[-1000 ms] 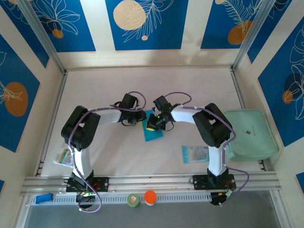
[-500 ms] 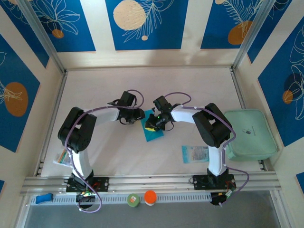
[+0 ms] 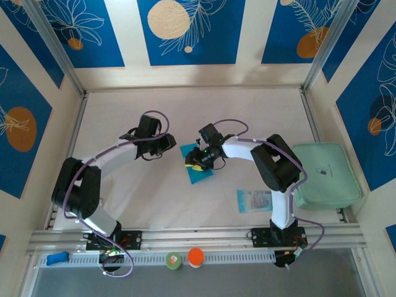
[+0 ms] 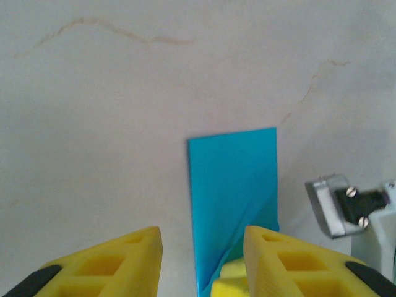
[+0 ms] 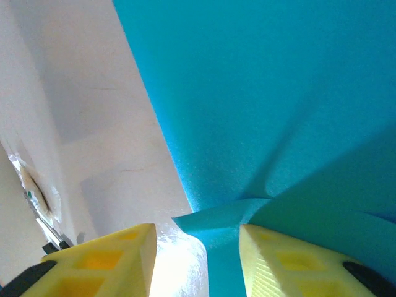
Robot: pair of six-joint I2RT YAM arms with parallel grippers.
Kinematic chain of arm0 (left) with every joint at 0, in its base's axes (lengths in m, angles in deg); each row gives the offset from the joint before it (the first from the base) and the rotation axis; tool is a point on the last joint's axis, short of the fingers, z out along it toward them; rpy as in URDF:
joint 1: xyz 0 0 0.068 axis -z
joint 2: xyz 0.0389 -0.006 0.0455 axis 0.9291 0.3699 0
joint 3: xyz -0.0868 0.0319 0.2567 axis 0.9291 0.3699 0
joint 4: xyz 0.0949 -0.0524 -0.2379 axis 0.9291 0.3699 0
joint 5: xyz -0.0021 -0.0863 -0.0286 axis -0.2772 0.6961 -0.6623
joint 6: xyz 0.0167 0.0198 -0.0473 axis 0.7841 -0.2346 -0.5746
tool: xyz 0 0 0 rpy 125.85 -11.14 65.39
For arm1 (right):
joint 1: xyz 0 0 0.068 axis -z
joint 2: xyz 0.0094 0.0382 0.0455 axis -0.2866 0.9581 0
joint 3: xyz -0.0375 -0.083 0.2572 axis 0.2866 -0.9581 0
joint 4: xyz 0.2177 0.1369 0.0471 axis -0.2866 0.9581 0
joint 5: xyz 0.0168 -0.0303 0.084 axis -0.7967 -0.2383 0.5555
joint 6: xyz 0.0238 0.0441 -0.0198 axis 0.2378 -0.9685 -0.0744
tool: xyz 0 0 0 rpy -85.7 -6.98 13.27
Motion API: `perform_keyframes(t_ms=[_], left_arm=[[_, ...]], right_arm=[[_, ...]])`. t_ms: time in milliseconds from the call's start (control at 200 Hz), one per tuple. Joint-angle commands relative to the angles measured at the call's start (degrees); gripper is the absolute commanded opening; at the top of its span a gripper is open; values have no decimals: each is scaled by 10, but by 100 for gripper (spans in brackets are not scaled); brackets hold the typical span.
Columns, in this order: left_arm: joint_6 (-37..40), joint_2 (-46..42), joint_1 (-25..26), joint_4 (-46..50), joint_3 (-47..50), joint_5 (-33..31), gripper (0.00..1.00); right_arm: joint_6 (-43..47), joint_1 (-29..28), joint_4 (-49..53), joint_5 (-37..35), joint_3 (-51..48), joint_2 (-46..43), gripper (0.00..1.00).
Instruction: Fold a paper plane with a square sheet of paper (pick it up from the middle)
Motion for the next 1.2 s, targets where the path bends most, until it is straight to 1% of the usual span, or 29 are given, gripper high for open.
perform_keyframes(t_ms=[0,135,370,425,515,680,885,1196], left_arm=[[-30,-19,7,-21,30,33,38],[-50,-22,23,-36,50,53,34],[-77,8,71,-67,60,64,24],[-81,19,81,-72,60,65,22],[-88,40,94,-83,57,66,19],[-91,74,109,-85,41,60,13],[-98,96,112,-88,27,56,8],[-103,116,111,-86,22,43,5]], right_arm=[[6,2,9,-3,-19,17,38],[13,3,9,-7,-23,14,35],[19,6,26,-20,-27,16,15],[20,7,31,-20,-26,18,9],[20,8,41,-19,-23,23,4],[19,10,46,-23,-22,22,1],[18,10,46,-21,-20,22,0],[15,11,44,-19,-20,22,0]])
